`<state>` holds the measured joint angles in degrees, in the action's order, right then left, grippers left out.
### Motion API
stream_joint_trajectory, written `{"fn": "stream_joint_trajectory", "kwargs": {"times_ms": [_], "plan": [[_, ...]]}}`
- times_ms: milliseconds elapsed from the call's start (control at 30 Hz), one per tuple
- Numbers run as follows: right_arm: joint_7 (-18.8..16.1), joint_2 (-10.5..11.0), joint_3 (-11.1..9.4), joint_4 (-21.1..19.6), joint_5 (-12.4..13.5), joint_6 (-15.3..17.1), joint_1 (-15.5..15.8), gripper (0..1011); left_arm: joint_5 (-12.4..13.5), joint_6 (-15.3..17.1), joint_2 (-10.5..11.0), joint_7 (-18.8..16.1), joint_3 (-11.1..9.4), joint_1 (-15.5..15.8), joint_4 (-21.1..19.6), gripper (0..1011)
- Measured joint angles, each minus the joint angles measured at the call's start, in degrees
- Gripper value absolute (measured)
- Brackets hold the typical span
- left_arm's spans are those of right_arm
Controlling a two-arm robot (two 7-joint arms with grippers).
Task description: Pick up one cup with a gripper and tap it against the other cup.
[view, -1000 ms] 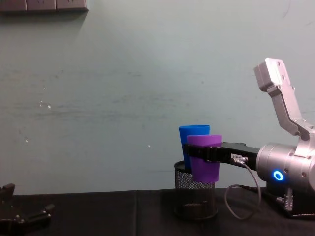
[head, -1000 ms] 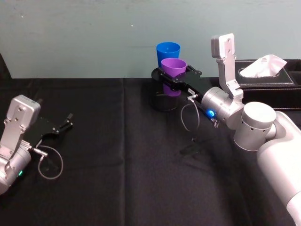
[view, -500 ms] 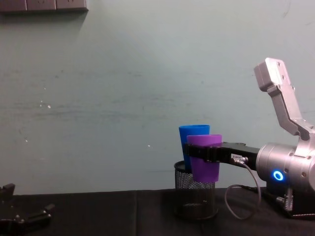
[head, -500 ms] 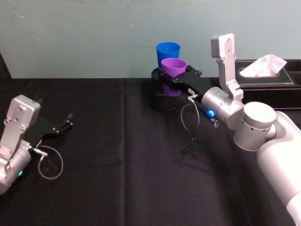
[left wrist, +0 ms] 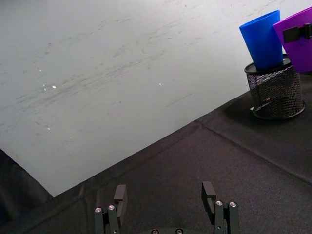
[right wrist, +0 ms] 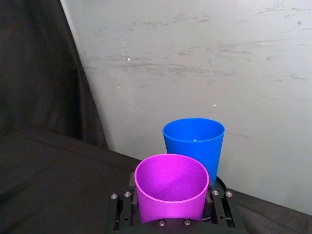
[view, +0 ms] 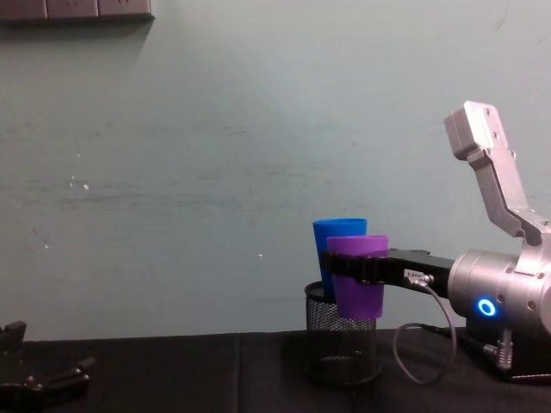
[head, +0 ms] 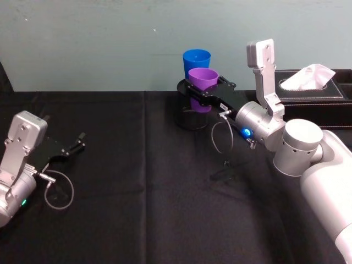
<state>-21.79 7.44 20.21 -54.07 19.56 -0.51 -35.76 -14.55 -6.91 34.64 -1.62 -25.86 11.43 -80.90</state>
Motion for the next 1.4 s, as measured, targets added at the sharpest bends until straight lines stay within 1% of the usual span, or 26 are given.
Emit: {"fn": "stream_joint_trajectory", "kwargs": {"times_ms": [1400], "plan": [[0.0,0.0,0.0,0.0,0.0,0.0,0.0,733,0.0,0.0,0.0,0.0,0.0,0.0,0.0,1000]]}}
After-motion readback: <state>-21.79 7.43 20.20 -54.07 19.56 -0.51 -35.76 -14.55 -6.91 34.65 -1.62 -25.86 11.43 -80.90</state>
